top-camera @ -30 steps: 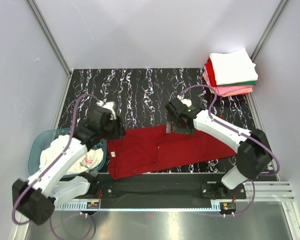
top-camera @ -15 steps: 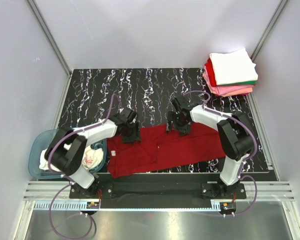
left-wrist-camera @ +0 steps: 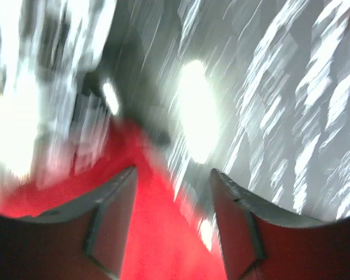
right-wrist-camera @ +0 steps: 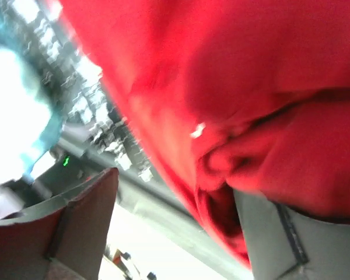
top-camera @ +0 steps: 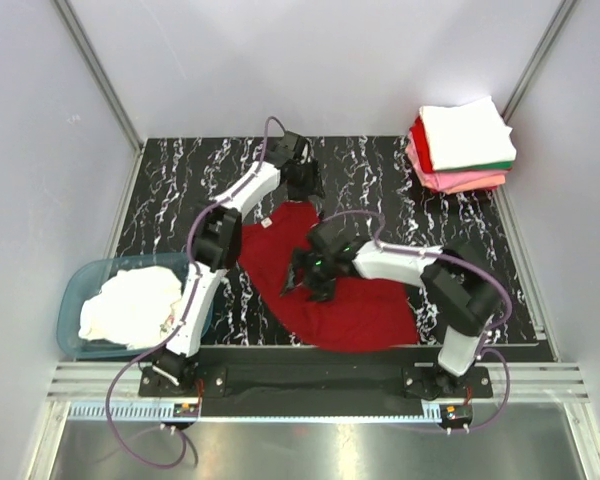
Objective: Fold and stack the t-shirts
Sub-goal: Fold the tshirt
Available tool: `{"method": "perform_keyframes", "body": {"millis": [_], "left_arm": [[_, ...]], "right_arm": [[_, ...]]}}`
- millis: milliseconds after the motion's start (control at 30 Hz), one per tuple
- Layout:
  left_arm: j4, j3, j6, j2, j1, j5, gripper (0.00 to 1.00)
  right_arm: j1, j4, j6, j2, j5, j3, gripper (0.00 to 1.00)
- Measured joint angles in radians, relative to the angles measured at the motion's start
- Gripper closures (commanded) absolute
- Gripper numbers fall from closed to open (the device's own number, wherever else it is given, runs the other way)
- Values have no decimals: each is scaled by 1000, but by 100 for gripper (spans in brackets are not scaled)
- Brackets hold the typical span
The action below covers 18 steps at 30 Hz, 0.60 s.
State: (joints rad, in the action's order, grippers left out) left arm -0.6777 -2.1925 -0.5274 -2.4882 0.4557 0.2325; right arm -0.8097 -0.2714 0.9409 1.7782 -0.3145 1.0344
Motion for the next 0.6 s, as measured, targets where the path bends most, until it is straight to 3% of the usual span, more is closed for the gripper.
{"method": "perform_keyframes", "body": {"millis": [67,100,133,200,267,400,500,600], "left_arm": [[-22,-298,25,-168,-19,54,23],[18,-338,30,-198,-25,88,19],[48,-301,29,-184,-36,116,9],[122,-80,31,-64,-55,160,1],[103,55,42,51,-72,178,1],[46,38,93,196,-100,161,1],[8,57,120,364,-130,114,1],[20,240,142,617,-182,70,1]], "right_arm": [[-48,-75,-2,5,0,91,7],[-54,-115,-9,2,12,138,6],[-54,-159,-23,-2,31,199,5],[-37,-256,-62,-18,100,316,6],[-15,-329,-104,-42,177,397,10],[21,-452,-211,-44,290,509,22],[27,-521,-299,52,325,642,26],[27,-567,-378,201,337,803,28]]}}
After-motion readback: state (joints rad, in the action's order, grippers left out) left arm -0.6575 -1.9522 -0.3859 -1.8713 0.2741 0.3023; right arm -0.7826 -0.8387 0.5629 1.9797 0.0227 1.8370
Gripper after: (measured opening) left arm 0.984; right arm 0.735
